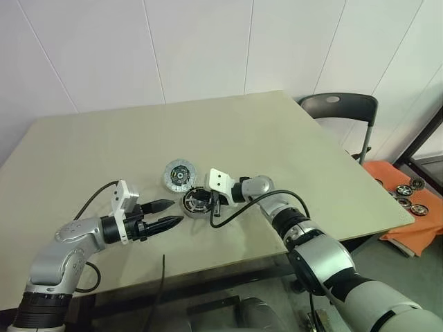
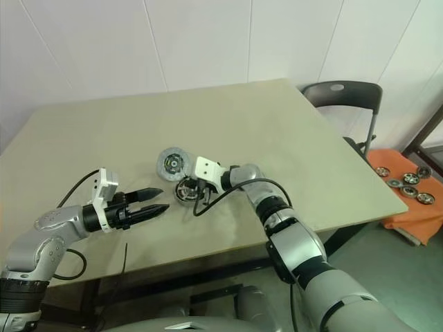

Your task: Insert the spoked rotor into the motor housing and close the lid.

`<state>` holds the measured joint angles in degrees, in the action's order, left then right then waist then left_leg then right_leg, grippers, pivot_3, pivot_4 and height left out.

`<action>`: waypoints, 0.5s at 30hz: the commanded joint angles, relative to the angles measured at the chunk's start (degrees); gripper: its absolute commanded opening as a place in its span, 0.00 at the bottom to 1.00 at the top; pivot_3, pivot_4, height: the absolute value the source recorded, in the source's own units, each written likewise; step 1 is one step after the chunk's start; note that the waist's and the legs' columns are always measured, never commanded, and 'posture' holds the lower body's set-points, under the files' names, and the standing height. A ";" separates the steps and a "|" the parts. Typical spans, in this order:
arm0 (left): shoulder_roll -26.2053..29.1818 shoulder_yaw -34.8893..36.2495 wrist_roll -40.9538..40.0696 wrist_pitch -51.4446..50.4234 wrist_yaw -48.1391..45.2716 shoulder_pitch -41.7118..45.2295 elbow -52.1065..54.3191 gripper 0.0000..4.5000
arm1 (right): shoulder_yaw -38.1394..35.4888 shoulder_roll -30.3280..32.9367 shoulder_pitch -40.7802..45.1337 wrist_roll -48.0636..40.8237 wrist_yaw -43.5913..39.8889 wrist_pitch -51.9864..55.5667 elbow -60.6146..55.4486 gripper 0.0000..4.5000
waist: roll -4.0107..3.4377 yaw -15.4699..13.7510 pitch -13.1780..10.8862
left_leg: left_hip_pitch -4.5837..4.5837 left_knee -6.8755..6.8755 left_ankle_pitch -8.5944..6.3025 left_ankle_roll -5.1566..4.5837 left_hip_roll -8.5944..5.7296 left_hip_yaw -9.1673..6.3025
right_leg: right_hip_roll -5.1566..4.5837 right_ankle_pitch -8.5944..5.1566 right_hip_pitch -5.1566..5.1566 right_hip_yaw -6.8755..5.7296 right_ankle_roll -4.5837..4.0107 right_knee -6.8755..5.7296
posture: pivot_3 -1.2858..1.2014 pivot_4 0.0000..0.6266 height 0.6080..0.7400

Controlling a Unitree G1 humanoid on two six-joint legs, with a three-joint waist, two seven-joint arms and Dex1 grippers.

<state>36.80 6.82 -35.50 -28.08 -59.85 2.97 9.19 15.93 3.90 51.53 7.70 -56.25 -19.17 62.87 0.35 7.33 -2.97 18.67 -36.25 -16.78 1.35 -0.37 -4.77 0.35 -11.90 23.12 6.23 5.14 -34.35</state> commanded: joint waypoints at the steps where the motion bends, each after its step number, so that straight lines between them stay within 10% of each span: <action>1: 0.41 0.54 -0.37 0.46 -0.46 0.67 1.27 0.72 | -3.14 -0.39 1.21 -3.92 -3.23 1.18 -2.03 0.00 | 0.00 -0.01 0.00 | 0.01 0.00 0.00 0.00 0.00 0.00 | 0.00 0.00 0.00 0.00 0.00 0.00 | 0.52 0.00 1.00; 7: 0.24 0.12 -0.32 0.35 -0.57 1.20 0.89 0.72 | -7.66 -1.31 2.24 -11.15 -9.51 6.62 -8.15 0.00 | -0.02 -0.02 -0.01 | 0.05 0.01 0.00 0.00 0.01 -0.02 | 0.00 0.10 0.03 0.00 0.13 0.01 | 0.52 0.00 1.00; 15: -0.01 -0.21 -0.34 0.41 -0.22 1.84 0.63 0.72 | 0.56 1.06 -0.49 1.32 0.18 -1.89 -2.25 0.00 | 0.00 -0.08 0.00 | 0.04 0.01 0.00 0.00 0.00 -0.01 | 0.00 0.01 0.03 -0.01 0.00 0.02 | 0.52 0.00 1.00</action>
<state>36.70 5.94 -35.50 -28.15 -59.83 3.56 9.09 15.54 4.28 50.77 7.23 -57.76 -19.10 59.83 0.35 7.25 -2.96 18.74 -36.24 -16.78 1.35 -0.37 -4.77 0.34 -11.89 23.16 6.22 5.13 -34.32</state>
